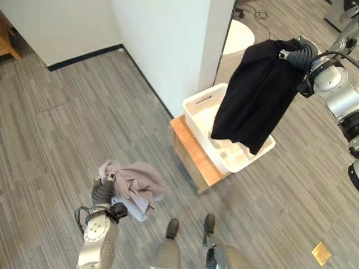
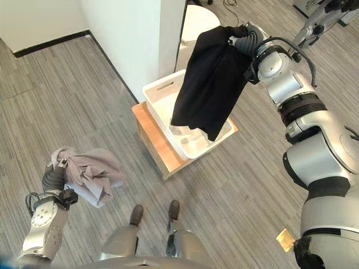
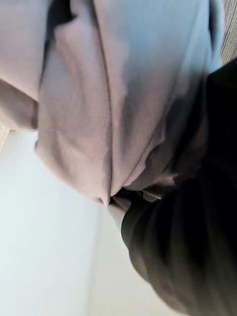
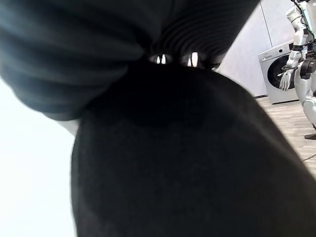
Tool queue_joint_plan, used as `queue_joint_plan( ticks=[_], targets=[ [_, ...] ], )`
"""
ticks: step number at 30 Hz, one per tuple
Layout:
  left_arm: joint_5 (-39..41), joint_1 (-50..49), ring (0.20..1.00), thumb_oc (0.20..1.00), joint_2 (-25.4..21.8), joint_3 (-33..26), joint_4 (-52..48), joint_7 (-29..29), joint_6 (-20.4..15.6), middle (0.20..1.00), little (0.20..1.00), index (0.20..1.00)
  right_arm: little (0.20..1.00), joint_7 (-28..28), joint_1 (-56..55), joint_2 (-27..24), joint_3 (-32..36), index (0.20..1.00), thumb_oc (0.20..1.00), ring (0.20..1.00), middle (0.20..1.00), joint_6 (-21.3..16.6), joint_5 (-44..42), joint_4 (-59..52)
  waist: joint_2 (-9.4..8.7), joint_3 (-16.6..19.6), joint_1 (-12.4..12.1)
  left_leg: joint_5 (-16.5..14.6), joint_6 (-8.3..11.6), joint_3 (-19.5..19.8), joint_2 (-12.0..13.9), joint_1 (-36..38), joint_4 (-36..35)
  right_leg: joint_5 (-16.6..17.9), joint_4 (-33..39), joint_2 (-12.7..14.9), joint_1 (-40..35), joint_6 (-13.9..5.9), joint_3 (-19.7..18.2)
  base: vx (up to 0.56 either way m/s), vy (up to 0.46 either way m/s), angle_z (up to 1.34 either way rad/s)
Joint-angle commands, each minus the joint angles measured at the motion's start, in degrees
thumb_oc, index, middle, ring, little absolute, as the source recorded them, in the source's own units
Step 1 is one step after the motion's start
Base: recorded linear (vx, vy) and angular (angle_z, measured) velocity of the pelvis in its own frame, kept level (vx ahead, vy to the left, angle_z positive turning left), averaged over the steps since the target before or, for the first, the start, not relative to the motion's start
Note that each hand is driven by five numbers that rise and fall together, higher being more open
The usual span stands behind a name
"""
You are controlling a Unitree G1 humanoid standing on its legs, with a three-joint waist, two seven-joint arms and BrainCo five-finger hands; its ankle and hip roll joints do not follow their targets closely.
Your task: Pick up bed clothes into laundry basket.
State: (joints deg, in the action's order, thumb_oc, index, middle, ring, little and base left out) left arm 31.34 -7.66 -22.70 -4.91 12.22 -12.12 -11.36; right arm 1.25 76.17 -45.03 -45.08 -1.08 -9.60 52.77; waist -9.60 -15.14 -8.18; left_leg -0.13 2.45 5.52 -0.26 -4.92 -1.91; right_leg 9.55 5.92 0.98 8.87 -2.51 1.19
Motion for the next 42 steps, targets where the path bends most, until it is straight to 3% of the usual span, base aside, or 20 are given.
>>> queue_joint_plan(
  ticks=[1, 2, 3, 21, 25, 26, 27, 28, 29, 30, 31, 34, 35, 39, 42],
  targets=[
    [1.88, 2.79, 0.2, 0.2, -3.77, -0.66, -3.36, 0.02, -5.01, 0.2, 0.2, 0.2, 0.2, 1.49, 6.37, -2.61, -0.74, 0.2, 0.2, 0.2, 0.2, -2.26, -2.26, 0.0, -0.1, -1.27, -0.82, 2.79, 0.89, -1.76, 1.48, -1.17, -3.09, -6.76, -0.92, 2.66, -3.85, -4.34, 5.14, 0.0, 0.0, 0.0],
    [1.83, 2.83, 0.2, 0.2, -3.71, -0.66, -3.34, -0.03, -5.04, 0.2, 0.2, 0.2, 0.332, 1.48, 6.09, -2.55, -0.37, 0.332, 0.332, 0.332, 0.332, -2.32, -2.62, -0.24, -0.09, -1.3, -0.82, 2.8, 0.9, -1.78, 1.45, -1.19, -3.09, -6.75, -0.92, 2.66, -3.88, -4.35, 5.21, 0.0, 0.0, 0.0],
    [1.8, 2.88, 0.2, 0.2, -3.77, -0.76, -3.3, -0.09, -5.0, 0.2, 0.2, 0.2, 1.0, 1.37, 5.87, -2.56, -0.18, 1.0, 1.0, 1.0, 1.0, -2.29, -2.77, -0.5, -0.14, -1.31, -0.84, 2.81, 0.9, -1.79, 1.44, -1.19, -3.09, -6.76, -0.92, 2.65, -3.85, -4.37, 5.25, 0.0, 0.0, 0.0],
    [2.05, 3.76, 0.2, 0.2, -3.86, -0.66, -2.28, 0.15, -5.19, 0.2, 0.2, 0.2, 1.0, -0.25, 4.6, -9.0, -0.03, 1.0, 1.0, 1.0, 1.0, -3.55, -8.52, -4.85, -0.67, -1.14, -0.47, 2.69, 1.15, -2.18, 1.62, -1.04, -3.09, -6.84, -0.92, 2.71, -4.04, -4.49, 5.62, 0.0, 0.0, 0.0],
    [1.26, 4.12, 0.2, 0.2, -3.86, -3.91, -2.78, -1.45, -5.04, 0.2, 0.2, 0.2, 1.0, 1.73, -7.07, -12.3, 12.8, 1.0, 1.0, 1.0, 1.0, -5.86, -17.89, -19.06, 0.85, -0.25, 1.1, 2.08, 1.12, -3.01, 1.65, 0.0, -3.09, -7.07, -0.92, 3.04, -4.7, -4.71, 5.19, 0.02, 0.011, -0.01],
    [1.24, 4.03, 0.2, 0.2, -4.29, -3.71, -2.84, -1.47, -5.0, 0.2, 0.2, 0.2, 1.0, 1.82, -8.41, -12.45, 14.01, 1.0, 1.0, 1.0, 1.0, -5.62, -17.7, -19.85, 0.5, -0.18, 0.79, 2.05, 1.12, -3.0, 1.65, 0.06, -3.09, -7.1, -0.92, 3.03, -4.77, -4.71, 5.2, 0.05, 0.042, -0.05],
    [-0.25, 4.87, 0.2, 0.2, -5.18, -5.5, -2.74, -1.59, -4.55, 0.2, 0.2, 0.2, 1.0, 1.39, -16.58, -13.17, 20.2, 1.0, 1.0, 1.0, 1.0, -6.49, -20.01, -27.02, 1.78, 0.6, 2.7, 1.63, 1.08, -3.68, 1.58, 0.81, -3.09, -7.2, -0.92, 3.23, -5.25, -4.82, 4.78, 0.04, 0.034, -0.08],
    [-0.27, 4.81, 0.2, 0.2, -5.57, -5.25, -2.76, -1.59, -4.52, 0.2, 0.2, 0.2, 1.0, 1.45, -17.97, -13.24, 21.42, 1.0, 1.0, 1.0, 1.0, -6.25, -19.82, -27.8, 1.49, 0.67, 2.4, 1.6, 1.08, -3.64, 1.58, 0.87, -3.09, -7.24, -0.92, 3.22, -5.32, -4.82, 4.83, 0.08, 0.062, -0.14],
    [-2.15, 5.21, 0.2, 0.2, -7.54, -6.56, -3.45, -0.92, -3.65, 0.2, 0.2, 0.2, 1.0, 0.62, -28.35, -14.53, 29.54, 1.0, 1.0, 1.0, 1.0, -6.7, -21.26, -34.55, 2.71, 1.67, 4.3, 1.23, 0.99, -4.22, 1.48, 1.67, -3.09, -7.38, -0.92, 3.44, -5.87, -4.91, 4.28, 0.05, 0.027, -0.14],
    [-2.16, 5.22, 0.2, 0.2, -7.78, -6.33, -3.47, -0.9, -3.62, 0.2, 0.2, 0.2, 1.0, 0.62, -29.43, -14.54, 30.49, 1.0, 1.0, 1.0, 1.0, -6.52, -21.14, -35.13, 2.55, 1.72, 4.05, 1.2, 0.99, -4.18, 1.49, 1.7, -3.09, -7.4, -0.92, 3.43, -5.92, -4.91, 4.33, 0.07, 0.045, -0.11],
    [-3.3, 5.71, 0.2, 0.2, -9.22, -7.21, -3.61, -0.66, -3.32, 0.2, 0.2, 0.2, 1.0, 0.84, -35.72, -14.54, 36.21, 1.0, 1.0, 1.0, 1.0, -7.24, -22.23, -38.3, 3.37, 2.41, 5.29, 0.95, 0.95, -4.53, 1.52, 2.12, -3.09, -7.51, -0.92, 3.6, -6.24, -5.02, 4.17, 0.05, 0.036, -0.1],
    [-4.57, 6.03, 0.2, 0.2, -11.26, -8.5, -6.2, -0.69, -3.2, 0.2, 0.2, 0.2, 1.0, 0.82, -50.56, -11.03, 48.8, 1.0, 1.0, 1.0, 1.0, -8.47, -23.75, -42.24, 5.08, 4.0, 6.88, 0.48, 0.77, -5.12, 1.29, 3.16, -3.09, -7.79, -0.92, 4.05, -6.99, -5.25, 3.7, 0.07, 0.036, -0.09],
    [-5.16, 6.5, 0.2, 0.2, -11.82, -10.34, -7.32, -0.46, -3.38, 0.2, 0.2, 0.2, 1.0, 1.24, -58.1, -8.37, 54.51, 1.0, 1.0, 1.0, 1.0, -8.69, -21.22, -42.73, 6.63, 4.81, 8.65, 0.24, 0.67, -5.52, 0.99, 3.63, -3.09, -7.9, -0.92, 4.41, -7.26, -5.39, 3.28, 0.05, 0.031, -0.19],
    [-5.68, 8.6, 0.2, 0.2, -13.08, -10.18, -8.32, -0.16, -3.97, 0.2, 0.2, 0.2, 1.0, 2.6, -68.02, -4.05, 61.57, 1.0, 1.0, 1.0, 1.0, -8.12, -17.87, -43.16, 7.92, 6.02, 10.07, -0.15, 0.57, -6.47, 0.74, 4.49, -3.09, -7.88, -0.92, 4.78, -7.65, -5.55, 2.63, 0.04, 0.021, -0.19],
    [-5.39, 11.16, 0.2, 0.2, -14.4, -9.87, -9.17, 0.59, -3.76, 0.2, 0.2, 0.2, 1.0, 3.51, -75.53, 3.55, 64.76, 1.0, 1.0, 1.0, 1.0, -7.09, -16.45, -41.45, 9.33, 6.97, 12.16, -0.61, 0.45, -7.55, 0.67, 5.45, -3.09, -7.94, -0.92, 4.92, -7.99, -5.59, 1.49, 0.03, -0.007, -0.29]
  ],
)
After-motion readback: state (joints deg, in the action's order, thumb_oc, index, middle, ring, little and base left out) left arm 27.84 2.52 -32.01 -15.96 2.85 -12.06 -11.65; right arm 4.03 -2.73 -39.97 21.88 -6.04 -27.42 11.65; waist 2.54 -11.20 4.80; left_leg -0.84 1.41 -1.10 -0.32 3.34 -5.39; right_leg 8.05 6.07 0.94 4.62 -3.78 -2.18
